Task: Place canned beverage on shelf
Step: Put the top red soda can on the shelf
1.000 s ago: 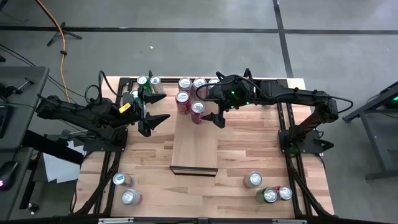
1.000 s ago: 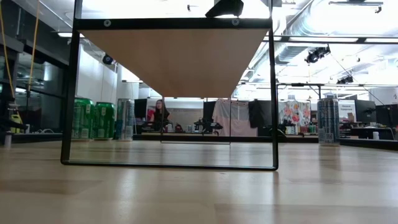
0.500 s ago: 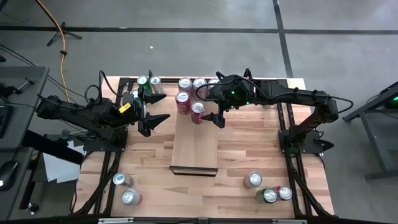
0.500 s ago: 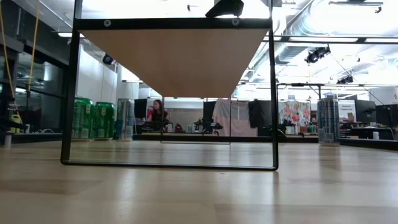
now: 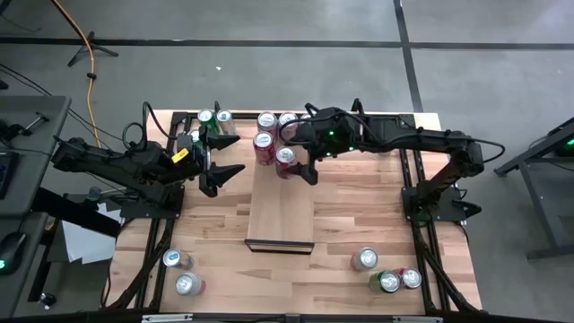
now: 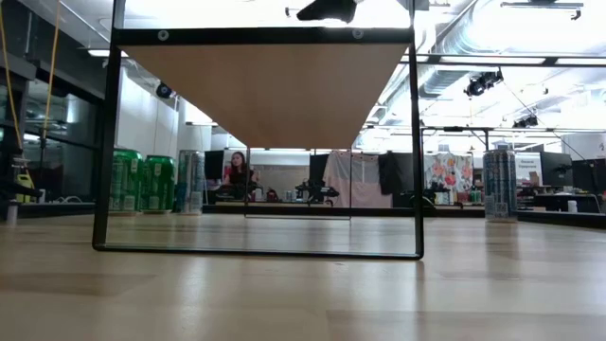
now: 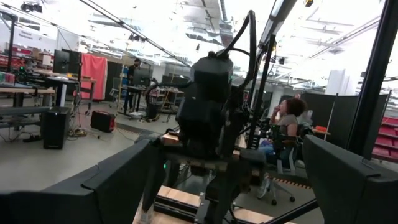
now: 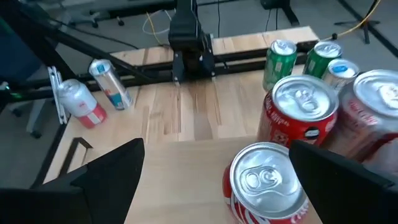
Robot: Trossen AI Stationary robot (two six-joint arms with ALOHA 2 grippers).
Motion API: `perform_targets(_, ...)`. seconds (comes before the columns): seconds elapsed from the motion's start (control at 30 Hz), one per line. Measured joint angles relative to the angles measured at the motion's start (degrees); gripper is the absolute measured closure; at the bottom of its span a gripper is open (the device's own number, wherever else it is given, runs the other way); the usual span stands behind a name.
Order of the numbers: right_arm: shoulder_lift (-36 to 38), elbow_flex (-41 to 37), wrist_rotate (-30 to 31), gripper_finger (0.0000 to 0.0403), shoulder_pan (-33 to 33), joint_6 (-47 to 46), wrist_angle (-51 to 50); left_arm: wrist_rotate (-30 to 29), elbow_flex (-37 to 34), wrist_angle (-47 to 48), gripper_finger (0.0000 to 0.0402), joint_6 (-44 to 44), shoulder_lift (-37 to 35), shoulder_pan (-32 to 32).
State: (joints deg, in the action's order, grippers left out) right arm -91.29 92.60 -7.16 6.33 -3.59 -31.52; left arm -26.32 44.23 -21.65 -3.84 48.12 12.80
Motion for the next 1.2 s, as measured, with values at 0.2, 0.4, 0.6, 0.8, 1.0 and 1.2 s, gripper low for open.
perform_targets(0.2, -2.9, 0.0, -0.3, 0.0016, 0.0, 0.1, -0.5, 0.0, 0.0, 0.1, 0.0054, -0.5, 0.0, 0.0)
perform_targets(0.4, -3.9, 0.0, -2.6, 0.0016, 0.0, 1.2, -0.3, 0.0, 0.0, 0.8, 0.0054, -0.6, 0.0, 0.0)
perform_targets(0.6, -3.9, 0.0, -2.6, 0.0016, 0.0, 1.3, -0.3, 0.0, 0.0, 0.9, 0.0054, -0.6, 0.0, 0.0)
perform_targets(0.8, -3.9, 0.0, -2.5, 0.0016, 0.0, 2.5, -0.4, 0.0, 0.0, 0.9, 0.0054, -0.6, 0.0, 0.0)
perform_targets(1.0, -3.9, 0.0, -3.4, 0.0016, 0.0, 6.0, -0.4, 0.0, 0.0, 0.9, 0.0054, -0.5, 0.0, 0.0)
perform_targets(1.2, -3.9, 0.0, -1.8, 0.0016, 0.1, 8.5, -0.5, 0.0, 0.0, 0.9, 0.0054, -0.6, 0.0, 0.0)
